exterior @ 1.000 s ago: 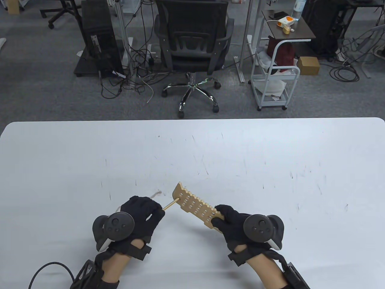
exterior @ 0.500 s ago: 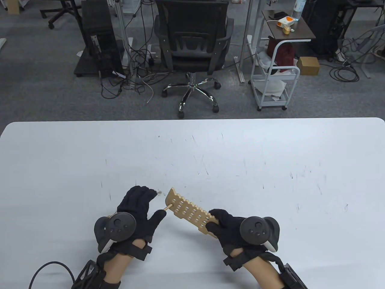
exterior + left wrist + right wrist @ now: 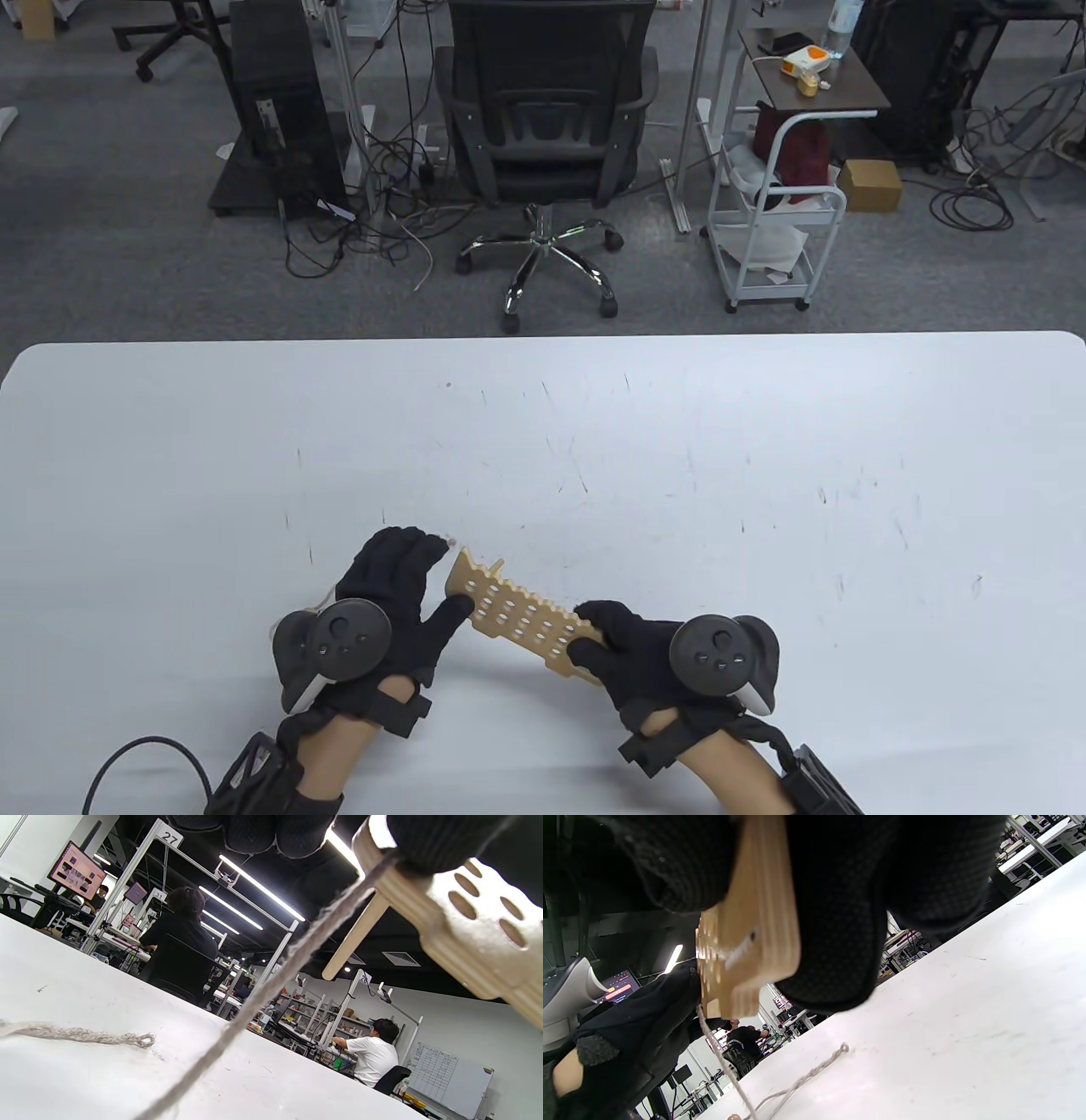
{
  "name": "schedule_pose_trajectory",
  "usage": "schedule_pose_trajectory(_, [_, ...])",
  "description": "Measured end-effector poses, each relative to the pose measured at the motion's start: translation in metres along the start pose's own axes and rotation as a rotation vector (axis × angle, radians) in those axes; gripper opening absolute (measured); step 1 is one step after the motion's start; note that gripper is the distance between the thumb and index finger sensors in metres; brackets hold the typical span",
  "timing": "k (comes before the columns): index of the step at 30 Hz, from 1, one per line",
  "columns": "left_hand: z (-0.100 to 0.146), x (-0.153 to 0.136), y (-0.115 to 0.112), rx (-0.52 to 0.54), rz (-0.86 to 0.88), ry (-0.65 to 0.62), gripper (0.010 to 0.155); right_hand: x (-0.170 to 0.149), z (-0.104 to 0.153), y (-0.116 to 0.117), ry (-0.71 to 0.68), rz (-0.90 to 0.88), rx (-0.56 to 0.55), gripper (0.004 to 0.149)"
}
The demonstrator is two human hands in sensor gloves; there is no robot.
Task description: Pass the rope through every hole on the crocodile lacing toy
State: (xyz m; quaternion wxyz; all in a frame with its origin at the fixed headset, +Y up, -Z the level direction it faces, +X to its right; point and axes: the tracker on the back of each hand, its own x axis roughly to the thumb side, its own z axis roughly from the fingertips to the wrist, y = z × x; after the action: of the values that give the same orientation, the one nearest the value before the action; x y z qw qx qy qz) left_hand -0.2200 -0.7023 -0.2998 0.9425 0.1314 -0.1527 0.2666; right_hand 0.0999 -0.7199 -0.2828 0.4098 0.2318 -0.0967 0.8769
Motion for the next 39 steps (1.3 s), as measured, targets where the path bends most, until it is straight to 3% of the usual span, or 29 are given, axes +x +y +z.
schedule_pose_trajectory(15, [0.001,0.0,0.006,0.042,0.009,-0.006,0.077,-0.005,-0.001,-0.005,0.042,-0.006,-0.025,0.046])
schedule_pose_trajectory(22, [0.0,-0.01,0.016,0.083,0.076,0.059,0.064,-0.005,-0.001,-0.006,0.046,-0.02,-0.03,0.046])
schedule_pose_trajectory(26, [-0.002,-0.013,0.012,0.017,0.088,0.096,0.06,-0.005,-0.001,-0.006,0.044,-0.027,-0.028,0.046])
schedule_pose_trajectory(31, [-0.005,-0.013,-0.002,-0.169,0.115,0.119,0.059,-0.006,-0.001,-0.006,0.046,-0.04,-0.033,0.046])
schedule_pose_trajectory(39, [-0.006,-0.01,-0.016,-0.266,0.187,0.097,0.061,-0.005,-0.001,-0.006,0.048,-0.065,-0.031,0.046])
